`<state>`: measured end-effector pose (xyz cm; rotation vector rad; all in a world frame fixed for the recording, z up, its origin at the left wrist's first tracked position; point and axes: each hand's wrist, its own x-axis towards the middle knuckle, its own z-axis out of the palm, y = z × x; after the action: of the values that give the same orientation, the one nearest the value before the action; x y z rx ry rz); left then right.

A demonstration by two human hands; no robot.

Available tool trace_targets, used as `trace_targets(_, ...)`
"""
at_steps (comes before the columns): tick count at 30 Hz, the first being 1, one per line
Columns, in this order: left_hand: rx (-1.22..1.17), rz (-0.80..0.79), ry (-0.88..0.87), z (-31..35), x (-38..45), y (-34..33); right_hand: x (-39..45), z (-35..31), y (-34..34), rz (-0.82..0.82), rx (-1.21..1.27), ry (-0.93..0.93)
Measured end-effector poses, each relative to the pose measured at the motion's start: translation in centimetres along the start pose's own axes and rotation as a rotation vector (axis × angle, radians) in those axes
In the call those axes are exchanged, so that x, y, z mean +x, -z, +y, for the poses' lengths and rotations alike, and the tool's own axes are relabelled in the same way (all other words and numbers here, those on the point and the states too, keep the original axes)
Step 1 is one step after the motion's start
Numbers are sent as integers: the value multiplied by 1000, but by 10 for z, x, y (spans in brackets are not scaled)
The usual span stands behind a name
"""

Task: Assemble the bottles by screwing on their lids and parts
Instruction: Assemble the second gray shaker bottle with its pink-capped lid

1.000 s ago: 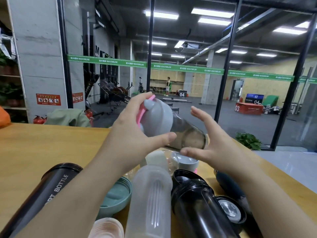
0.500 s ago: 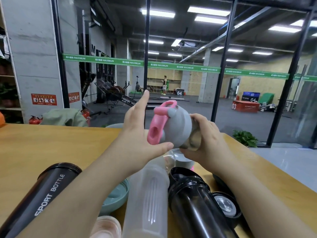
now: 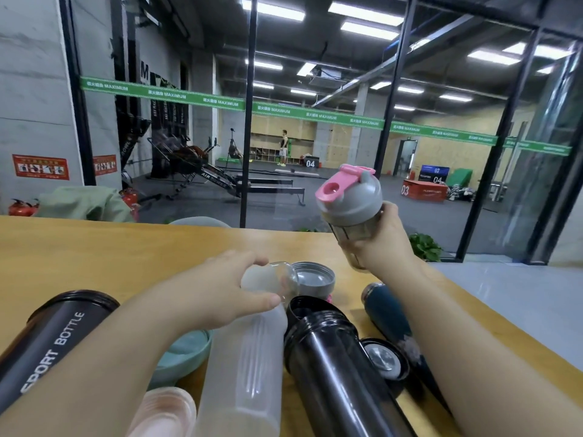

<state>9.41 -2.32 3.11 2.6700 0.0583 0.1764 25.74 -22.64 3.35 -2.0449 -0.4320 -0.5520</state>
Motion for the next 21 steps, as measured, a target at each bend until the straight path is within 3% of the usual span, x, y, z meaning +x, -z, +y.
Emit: trace_targets(21, 107, -130, 135, -4, -2, 2, 18, 7, -3, -148, -115, -350)
